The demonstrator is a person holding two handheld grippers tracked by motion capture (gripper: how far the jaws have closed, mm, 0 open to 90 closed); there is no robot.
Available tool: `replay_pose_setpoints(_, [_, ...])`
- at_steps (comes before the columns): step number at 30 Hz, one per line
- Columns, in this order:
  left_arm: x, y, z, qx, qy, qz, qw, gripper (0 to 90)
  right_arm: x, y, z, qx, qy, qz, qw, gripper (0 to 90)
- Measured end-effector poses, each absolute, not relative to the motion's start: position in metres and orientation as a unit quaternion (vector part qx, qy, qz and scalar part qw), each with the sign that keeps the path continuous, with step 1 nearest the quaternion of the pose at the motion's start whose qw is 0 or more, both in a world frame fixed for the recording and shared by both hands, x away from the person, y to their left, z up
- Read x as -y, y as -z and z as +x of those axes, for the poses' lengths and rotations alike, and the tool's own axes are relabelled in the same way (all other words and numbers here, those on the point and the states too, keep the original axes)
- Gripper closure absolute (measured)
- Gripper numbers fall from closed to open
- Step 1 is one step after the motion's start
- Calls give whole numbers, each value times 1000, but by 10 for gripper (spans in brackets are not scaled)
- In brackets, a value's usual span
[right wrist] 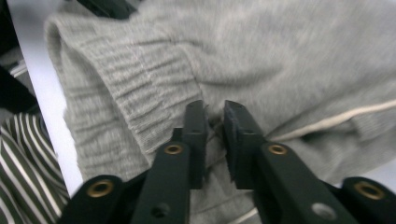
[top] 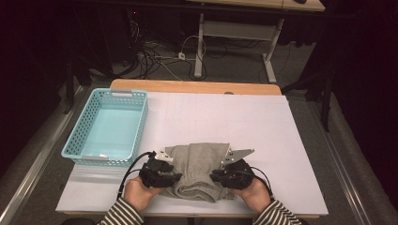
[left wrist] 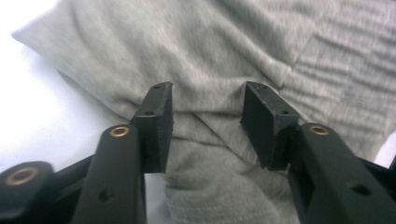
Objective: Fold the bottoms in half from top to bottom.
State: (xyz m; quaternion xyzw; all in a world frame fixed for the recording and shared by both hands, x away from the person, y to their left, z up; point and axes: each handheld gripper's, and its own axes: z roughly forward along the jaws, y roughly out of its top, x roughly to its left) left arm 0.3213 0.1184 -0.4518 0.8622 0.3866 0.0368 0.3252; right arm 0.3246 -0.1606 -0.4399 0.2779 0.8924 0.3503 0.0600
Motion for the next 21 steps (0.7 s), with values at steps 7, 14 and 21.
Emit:
replay_pose_setpoints(7, [-116,448,329,-392,-50,854,338,441,170,431,331,-876,-371,297,80,702])
replay_pose_setpoints(14, [-115,449,343,-404,-57,847,341,405,189,422,352,-850,-386,339,118,645])
replay_pose_setpoints(21, [-119,448,356,-421,-70,841,334,389,195,429,368,-840,-375,371,125,603])
